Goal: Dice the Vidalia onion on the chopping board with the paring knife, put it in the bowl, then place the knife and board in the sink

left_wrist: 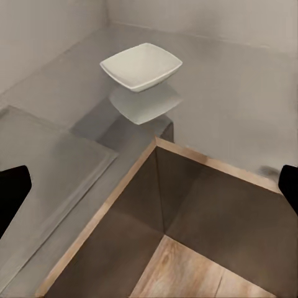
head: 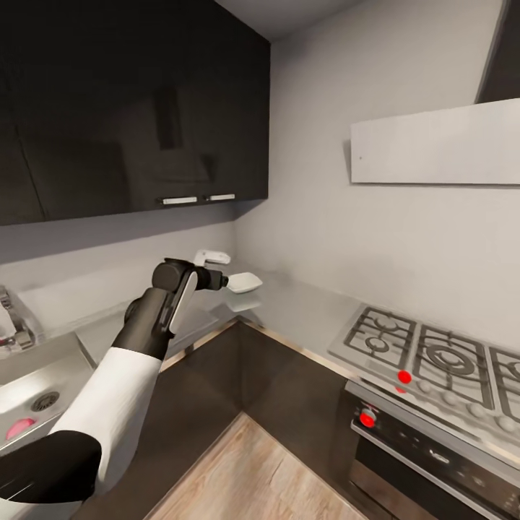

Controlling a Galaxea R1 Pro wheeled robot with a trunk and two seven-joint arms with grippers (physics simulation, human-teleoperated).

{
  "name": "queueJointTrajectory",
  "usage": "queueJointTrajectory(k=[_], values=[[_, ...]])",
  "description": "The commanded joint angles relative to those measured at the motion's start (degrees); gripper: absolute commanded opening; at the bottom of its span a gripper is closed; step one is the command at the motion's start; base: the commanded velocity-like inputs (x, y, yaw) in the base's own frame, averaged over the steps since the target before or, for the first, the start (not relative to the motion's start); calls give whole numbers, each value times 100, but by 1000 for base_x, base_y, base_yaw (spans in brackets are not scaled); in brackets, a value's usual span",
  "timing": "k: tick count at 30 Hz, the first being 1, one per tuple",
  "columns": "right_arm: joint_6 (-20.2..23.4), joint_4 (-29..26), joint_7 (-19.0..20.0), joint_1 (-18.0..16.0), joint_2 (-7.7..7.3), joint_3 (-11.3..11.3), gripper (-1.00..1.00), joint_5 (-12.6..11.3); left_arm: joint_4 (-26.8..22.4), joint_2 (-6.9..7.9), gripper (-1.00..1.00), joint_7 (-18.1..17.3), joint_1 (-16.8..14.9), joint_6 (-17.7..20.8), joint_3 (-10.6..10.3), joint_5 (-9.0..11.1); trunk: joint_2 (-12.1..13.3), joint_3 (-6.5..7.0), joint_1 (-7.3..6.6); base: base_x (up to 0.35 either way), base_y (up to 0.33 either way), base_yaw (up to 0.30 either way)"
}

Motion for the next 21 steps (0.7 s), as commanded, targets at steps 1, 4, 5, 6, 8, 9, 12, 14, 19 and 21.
queueJointTrajectory(k=[1, 4, 5, 6, 8, 9, 12, 14, 19, 21], values=[[29, 4, -59, -2, 4, 41, 100, 21, 19, 1, 100, 25, -2, 20, -7, 7, -4, -2, 5, 313, 0, 0], [134, 4, -43, -2, 9, 42, 100, 21, 212, 0, 100, 25, -2, 12, -7, 7, -4, -2, 5, 323, 0, 0], [138, 4, -42, -2, 7, 43, 100, 21, 230, 1, 100, 23, -2, 12, -7, 7, -4, -2, 5, 326, 0, 0], [144, 4, -37, -2, 6, 44, 100, 21, 265, 1, 100, 21, -2, 10, -7, 7, -4, -2, 5, 327, 0, 0], [145, 4, -33, -2, 4, 47, 100, 21, 284, 2, 100, 21, -2, 9, -7, 6, -4, -2, 5, 327, 0, 0], [146, 4, -29, -2, 2, 48, 100, 21, 291, 2, 100, 21, -2, 9, -7, 5, -4, -2, 5, 328, 0, 0], [146, 4, -23, -2, -10, 50, 100, 26, 297, 2, 100, 24, -2, 8, -7, 4, -4, -2, 5, 328, 0, 0], [146, 4, -22, -2, -14, 50, 100, 28, 300, 5, 100, 24, -2, 8, -7, 1, -4, -2, 5, 328, 0, 0], [147, 4, -21, -2, -18, 50, 100, 30, 300, 11, 100, 25, -2, 8, -7, -1, -4, -2, 5, 327, 0, 0], [147, 4, -21, -2, -18, 50, 100, 31, 301, 11, 100, 24, -2, 8, -7, -1, -4, -2, 5, 325, 0, 0]])
